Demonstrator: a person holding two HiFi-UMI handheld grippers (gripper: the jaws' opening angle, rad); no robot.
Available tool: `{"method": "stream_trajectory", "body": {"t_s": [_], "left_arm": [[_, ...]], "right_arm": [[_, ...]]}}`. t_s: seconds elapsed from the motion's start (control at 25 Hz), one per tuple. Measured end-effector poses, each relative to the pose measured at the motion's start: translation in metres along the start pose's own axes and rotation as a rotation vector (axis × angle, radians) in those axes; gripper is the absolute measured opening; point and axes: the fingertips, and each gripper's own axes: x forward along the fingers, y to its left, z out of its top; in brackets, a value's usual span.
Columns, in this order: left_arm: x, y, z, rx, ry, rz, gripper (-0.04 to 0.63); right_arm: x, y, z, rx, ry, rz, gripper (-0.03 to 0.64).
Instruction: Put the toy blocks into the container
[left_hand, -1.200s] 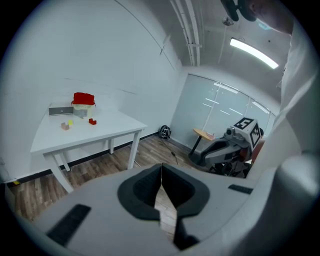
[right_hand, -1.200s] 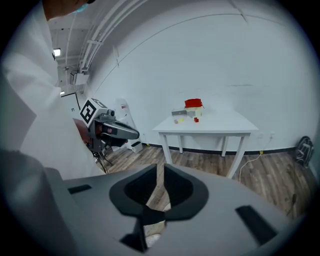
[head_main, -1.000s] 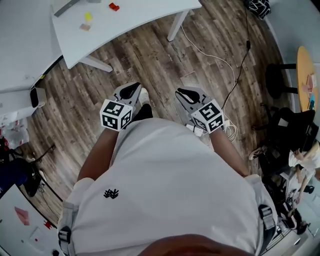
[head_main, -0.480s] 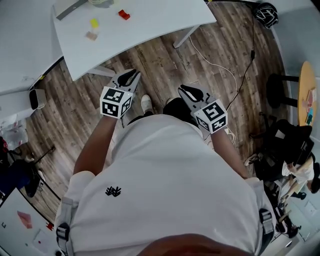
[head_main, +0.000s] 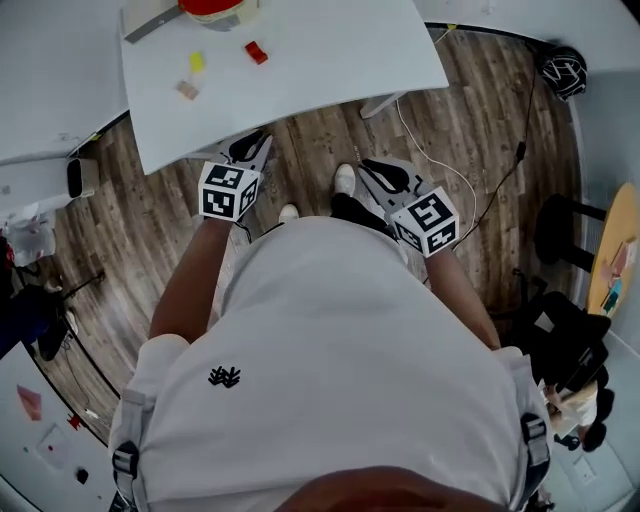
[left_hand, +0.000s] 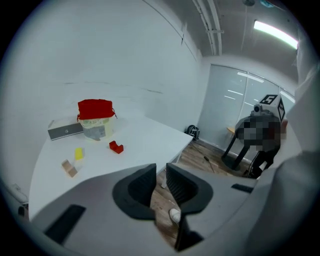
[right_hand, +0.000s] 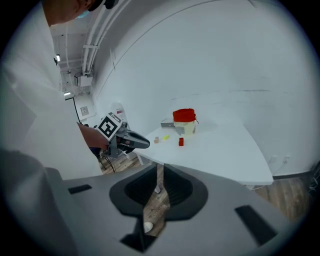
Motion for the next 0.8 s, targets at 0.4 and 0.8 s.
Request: {"method": "stream_trajectory", "body": {"t_s": [0.4, 0.8], "left_arm": [[0.066, 0.069, 0.024, -0.022, 0.063, 0.197, 0.090], [0.119, 0.139, 0.028, 0.068, 0.155, 0.188, 0.103]], "right_arm": [[0.008, -0.091, 0.009, -0.048, 0.034, 0.135, 0.039], [0.022, -0.120, 0.017, 0.015, 0.067, 0.072, 0.038]]}}
